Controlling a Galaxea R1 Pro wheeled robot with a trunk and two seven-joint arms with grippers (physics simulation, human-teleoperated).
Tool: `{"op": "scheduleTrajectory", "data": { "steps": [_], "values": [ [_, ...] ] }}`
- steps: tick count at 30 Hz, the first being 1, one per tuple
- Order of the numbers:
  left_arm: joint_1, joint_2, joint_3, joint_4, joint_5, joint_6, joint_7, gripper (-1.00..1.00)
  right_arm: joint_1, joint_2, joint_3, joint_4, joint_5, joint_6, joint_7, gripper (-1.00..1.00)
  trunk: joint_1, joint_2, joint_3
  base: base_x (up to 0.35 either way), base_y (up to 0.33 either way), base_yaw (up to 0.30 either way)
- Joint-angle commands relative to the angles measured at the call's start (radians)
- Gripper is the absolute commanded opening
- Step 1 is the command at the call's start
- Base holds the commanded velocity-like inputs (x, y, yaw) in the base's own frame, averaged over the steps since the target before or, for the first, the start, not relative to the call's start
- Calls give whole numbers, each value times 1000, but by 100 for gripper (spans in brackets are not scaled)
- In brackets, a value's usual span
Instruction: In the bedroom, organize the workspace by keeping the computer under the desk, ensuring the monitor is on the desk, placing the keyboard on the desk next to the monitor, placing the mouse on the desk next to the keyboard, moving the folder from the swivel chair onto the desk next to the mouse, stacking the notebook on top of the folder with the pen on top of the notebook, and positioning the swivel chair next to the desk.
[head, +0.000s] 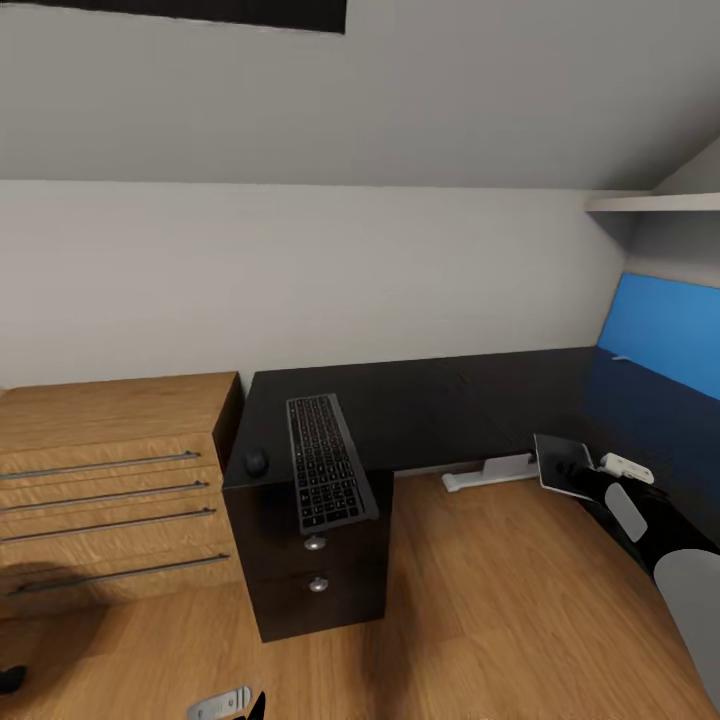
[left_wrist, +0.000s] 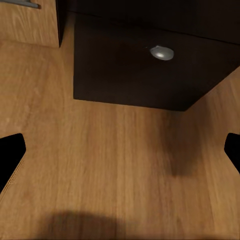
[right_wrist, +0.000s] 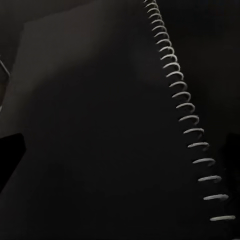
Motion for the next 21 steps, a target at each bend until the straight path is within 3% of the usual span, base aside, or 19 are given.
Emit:
{"op": "scheduleTrajectory", "data": {
  "steps": [1, 21],
  "values": [
    [0, 1, -4, -1, 10, -3, 7, 100, 0, 0, -1, 62, -23, 9, -6, 100, 0, 0, -1, -52, 159, 0],
    [0, 0, -5, 0, 10, -3, 7, 100, 0, 0, -2, 60, -23, 8, -6, 100, 0, 0, -1, -8, 70, 0]
  ]
}}
